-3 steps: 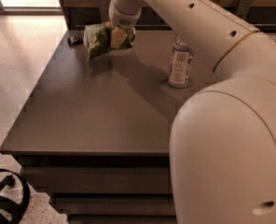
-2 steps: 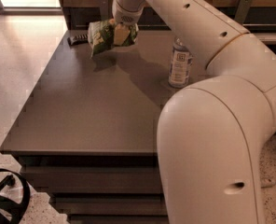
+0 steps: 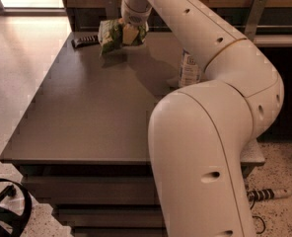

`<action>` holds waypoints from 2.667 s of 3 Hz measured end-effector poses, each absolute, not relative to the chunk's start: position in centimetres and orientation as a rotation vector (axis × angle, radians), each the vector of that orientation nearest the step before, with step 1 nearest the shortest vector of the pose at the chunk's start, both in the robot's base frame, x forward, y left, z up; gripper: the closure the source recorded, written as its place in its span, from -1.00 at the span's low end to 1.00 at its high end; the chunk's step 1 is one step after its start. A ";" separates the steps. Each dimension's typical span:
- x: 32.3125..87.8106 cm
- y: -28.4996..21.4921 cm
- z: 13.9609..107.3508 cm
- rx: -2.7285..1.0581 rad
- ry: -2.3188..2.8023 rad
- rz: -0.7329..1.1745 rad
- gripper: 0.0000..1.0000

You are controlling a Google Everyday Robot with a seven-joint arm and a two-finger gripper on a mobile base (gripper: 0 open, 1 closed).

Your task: Move green jalapeno chip bag near rxbar chocolate

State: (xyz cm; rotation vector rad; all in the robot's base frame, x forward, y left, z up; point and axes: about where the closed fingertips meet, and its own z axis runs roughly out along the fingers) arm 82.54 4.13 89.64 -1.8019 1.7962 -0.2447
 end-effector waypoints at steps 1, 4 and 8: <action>84.5 3.7 89.0 -1.752 1.830 -0.268 1.00; 86.2 3.5 88.3 -1.717 1.864 -0.316 0.15; 86.4 3.8 87.2 -1.730 1.871 -0.309 -1.00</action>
Offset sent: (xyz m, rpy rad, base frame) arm 0.0657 -0.0151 0.0076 -0.0257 -0.0809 -0.1640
